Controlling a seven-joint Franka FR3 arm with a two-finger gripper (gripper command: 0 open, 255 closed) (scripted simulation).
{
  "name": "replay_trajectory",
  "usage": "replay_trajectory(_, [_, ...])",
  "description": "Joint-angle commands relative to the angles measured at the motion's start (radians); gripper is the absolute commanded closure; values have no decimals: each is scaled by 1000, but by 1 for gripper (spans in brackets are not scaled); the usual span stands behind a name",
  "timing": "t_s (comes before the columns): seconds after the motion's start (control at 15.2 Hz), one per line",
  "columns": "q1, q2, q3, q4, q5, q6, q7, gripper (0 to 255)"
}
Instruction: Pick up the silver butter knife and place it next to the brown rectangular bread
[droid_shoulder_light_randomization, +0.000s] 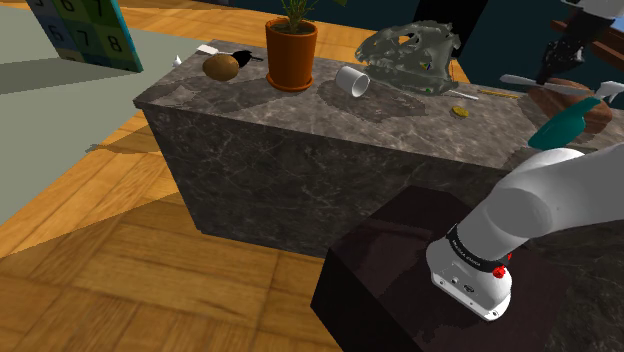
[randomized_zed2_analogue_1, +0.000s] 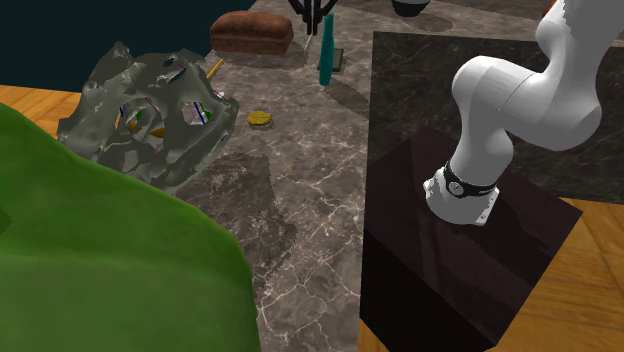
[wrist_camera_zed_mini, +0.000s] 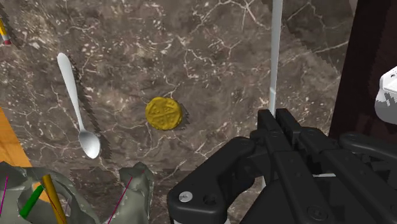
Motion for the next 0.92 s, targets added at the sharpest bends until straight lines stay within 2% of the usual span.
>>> replay_trajectory(0.0, [14, 26, -61, 44, -3, 0, -57, 255])
replay_trajectory(0.26, [86, 101, -219, 154, 15, 4, -173, 255])
replay_trajectory(0.46, [186, 160, -382, 250, 41, 3, -263, 255])
replay_trajectory(0.66, [355, 188, -598, 360, 53, -10, -336, 255])
replay_trajectory(0.86, [545, 135, -788, 491, 5, -51, -366, 255])
